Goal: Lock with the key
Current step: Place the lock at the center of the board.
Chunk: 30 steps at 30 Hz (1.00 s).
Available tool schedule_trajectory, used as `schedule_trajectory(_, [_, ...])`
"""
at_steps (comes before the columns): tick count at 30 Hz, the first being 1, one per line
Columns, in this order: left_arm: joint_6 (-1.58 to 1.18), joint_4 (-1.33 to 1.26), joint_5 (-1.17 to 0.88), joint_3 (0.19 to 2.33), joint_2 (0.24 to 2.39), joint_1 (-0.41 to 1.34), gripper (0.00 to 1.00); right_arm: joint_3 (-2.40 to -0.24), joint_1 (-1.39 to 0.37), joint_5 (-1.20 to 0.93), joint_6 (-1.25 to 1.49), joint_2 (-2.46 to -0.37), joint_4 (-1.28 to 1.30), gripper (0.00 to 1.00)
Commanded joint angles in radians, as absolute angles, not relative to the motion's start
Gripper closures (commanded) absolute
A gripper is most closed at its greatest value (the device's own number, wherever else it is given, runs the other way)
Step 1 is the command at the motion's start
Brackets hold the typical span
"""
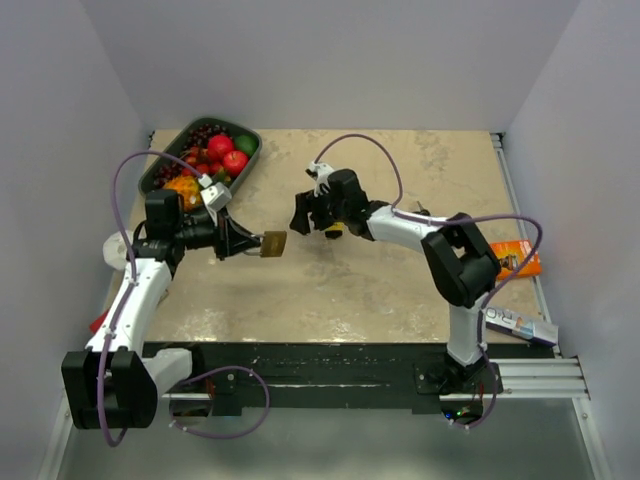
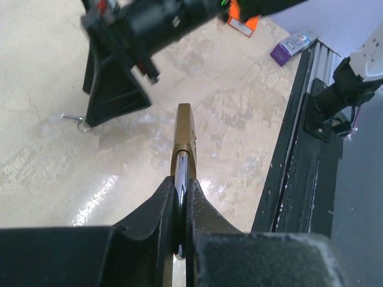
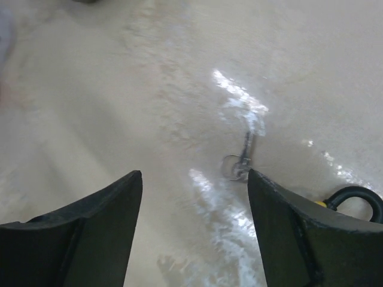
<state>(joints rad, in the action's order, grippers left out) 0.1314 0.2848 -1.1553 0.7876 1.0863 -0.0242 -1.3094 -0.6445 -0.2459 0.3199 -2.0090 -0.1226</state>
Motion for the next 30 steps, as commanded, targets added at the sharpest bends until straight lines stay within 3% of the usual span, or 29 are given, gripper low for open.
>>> schedule_trajectory(1, [0.416,0.453,-1.195,0.891,1.1,-0.031,1.0,-1.295,-0.649,-0.487,0.18,-1.813,-0.149,0.2])
schedule_trajectory(3, [0.581,0.605,-1.203,0.995,1.159,-0.031,1.0,-1.284,-0.64,-0.605,0.074,-1.752,-0.065,0.16])
schedule_trajectory(7, [1.164,1.167,-1.212,1.193,1.34,-0.029,1.0,-1.233,-0.629,-0.77,-0.127,-1.648,0.044,0.08])
schedule_trajectory(9, [1.302,1.299,-1.232,1.226,1.38,-0.029,1.0,-1.204,-0.635,-0.81,-0.185,-1.619,0.054,0.05])
schedule_trajectory(12, [1.336,1.315,-1.255,1.215,1.371,-0.025,1.0,-1.184,-0.653,-0.854,-0.196,-1.592,0.022,0.01])
schedule_trajectory(19, [1.342,1.313,-1.285,1.21,1.348,0.038,1.0,-1.164,-0.787,-0.845,-0.233,-1.586,0.005,0.01])
schedule_trajectory(21, [1.342,1.315,-1.293,1.212,1.344,0.048,1.0,-1.138,-0.804,-0.824,-0.2,-1.592,-0.075,0.03])
schedule_trajectory(30, [1.293,1.269,-1.313,1.22,1.313,0.052,1.0,-1.14,-0.834,-0.813,-0.146,-1.637,-0.13,0.31])
